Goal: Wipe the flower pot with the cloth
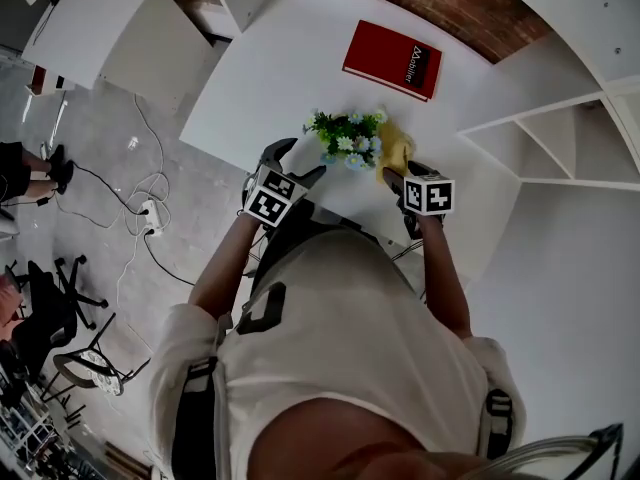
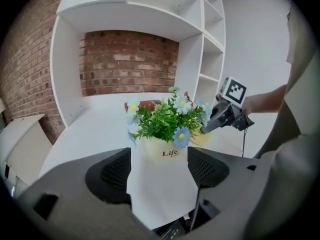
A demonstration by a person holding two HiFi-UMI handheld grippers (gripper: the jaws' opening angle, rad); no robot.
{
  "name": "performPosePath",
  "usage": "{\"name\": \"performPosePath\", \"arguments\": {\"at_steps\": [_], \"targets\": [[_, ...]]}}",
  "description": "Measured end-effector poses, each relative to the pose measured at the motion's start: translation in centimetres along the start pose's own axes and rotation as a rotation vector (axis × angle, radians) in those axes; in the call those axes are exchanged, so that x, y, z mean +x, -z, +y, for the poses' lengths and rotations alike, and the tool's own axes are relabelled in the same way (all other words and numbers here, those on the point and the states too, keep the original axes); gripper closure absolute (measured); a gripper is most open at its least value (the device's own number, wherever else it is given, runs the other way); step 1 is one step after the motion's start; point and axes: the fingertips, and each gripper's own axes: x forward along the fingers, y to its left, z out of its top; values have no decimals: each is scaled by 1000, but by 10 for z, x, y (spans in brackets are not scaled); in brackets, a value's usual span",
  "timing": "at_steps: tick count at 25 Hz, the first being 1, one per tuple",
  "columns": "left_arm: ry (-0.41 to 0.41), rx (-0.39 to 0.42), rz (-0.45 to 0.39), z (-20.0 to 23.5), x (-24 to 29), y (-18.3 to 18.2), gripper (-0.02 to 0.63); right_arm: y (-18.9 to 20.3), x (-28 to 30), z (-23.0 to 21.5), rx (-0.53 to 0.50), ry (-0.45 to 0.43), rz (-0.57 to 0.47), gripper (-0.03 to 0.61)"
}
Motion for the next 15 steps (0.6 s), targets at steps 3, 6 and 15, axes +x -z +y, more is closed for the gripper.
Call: {"name": "performPosePath", "arguments": {"at_steps": [3, 6, 15], "targets": [[-40, -12, -15, 13, -15, -5, 255, -5, -14, -7, 26, 55, -94, 255], [-64, 29, -3, 28, -29, 1, 255, -22, -38, 0, 81, 11, -205, 255], [8, 29, -40, 33, -86, -16, 416, -55, -94, 115, 129, -490, -349, 568]]}}
